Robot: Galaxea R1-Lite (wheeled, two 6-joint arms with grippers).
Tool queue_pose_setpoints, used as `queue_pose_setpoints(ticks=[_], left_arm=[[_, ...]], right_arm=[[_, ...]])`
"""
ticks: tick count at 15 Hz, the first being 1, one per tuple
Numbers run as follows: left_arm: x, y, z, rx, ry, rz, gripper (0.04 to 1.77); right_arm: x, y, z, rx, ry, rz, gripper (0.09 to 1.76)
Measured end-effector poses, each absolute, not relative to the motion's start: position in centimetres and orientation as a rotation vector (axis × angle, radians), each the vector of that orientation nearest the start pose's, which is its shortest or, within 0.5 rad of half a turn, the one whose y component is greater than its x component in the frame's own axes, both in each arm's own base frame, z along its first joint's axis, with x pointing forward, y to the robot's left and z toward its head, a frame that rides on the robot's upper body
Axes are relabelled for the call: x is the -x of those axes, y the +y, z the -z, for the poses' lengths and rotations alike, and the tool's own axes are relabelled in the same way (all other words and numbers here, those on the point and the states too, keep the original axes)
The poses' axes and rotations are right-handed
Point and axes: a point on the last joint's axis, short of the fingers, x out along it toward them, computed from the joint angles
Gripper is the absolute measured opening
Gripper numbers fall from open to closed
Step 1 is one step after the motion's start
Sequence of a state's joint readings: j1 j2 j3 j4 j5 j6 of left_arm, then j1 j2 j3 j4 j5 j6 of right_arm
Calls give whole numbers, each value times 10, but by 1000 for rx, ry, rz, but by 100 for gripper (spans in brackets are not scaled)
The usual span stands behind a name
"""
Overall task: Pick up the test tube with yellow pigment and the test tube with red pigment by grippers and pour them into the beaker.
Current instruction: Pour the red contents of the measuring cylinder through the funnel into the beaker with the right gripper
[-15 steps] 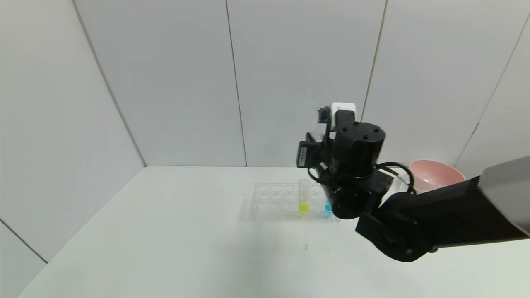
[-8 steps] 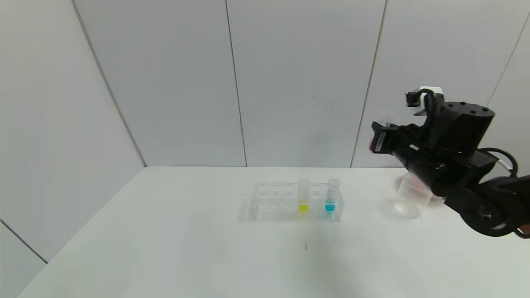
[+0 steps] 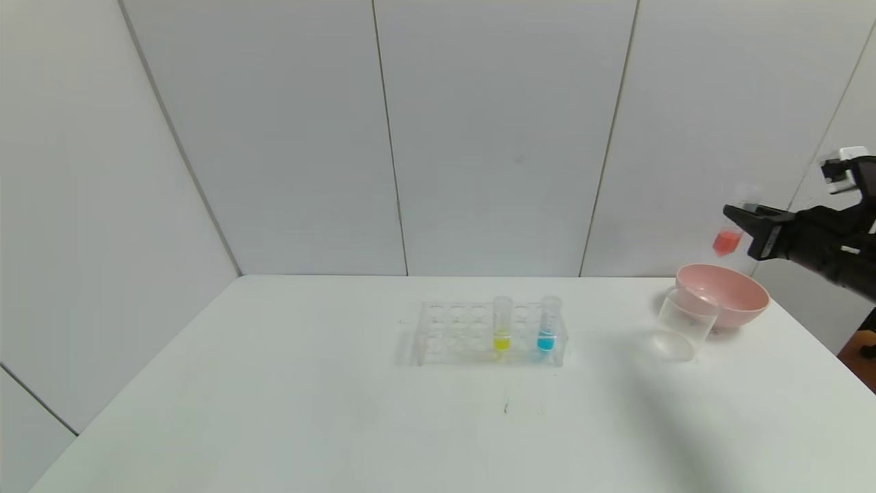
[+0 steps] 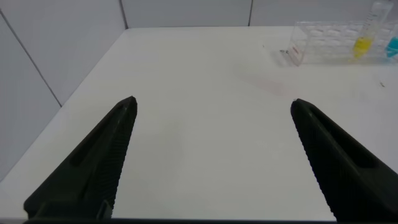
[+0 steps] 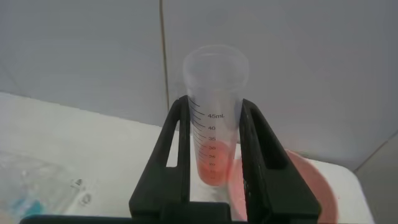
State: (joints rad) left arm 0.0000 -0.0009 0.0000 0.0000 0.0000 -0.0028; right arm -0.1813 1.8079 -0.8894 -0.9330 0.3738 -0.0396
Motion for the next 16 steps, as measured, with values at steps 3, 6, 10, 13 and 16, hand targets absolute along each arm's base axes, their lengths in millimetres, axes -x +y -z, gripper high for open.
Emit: queue_pose_setpoints(ticks=[3, 6, 10, 13, 16], left_arm=[[23, 0, -75, 3, -1, 0, 176], [23, 0, -75, 3, -1, 0, 176], [23, 0, -75, 3, -1, 0, 176], [23, 0, -75, 3, -1, 0, 176], [23, 0, -75, 3, -1, 0, 176]], right_arm=[[-327, -102, -189, 255, -14, -227, 54], [-329, -119, -174, 420, 2, -228, 54], [-335, -118, -160, 624, 5, -263, 54], [-339, -119, -155, 768, -16, -291, 54], [-344, -121, -154, 865, -50, -315, 54]])
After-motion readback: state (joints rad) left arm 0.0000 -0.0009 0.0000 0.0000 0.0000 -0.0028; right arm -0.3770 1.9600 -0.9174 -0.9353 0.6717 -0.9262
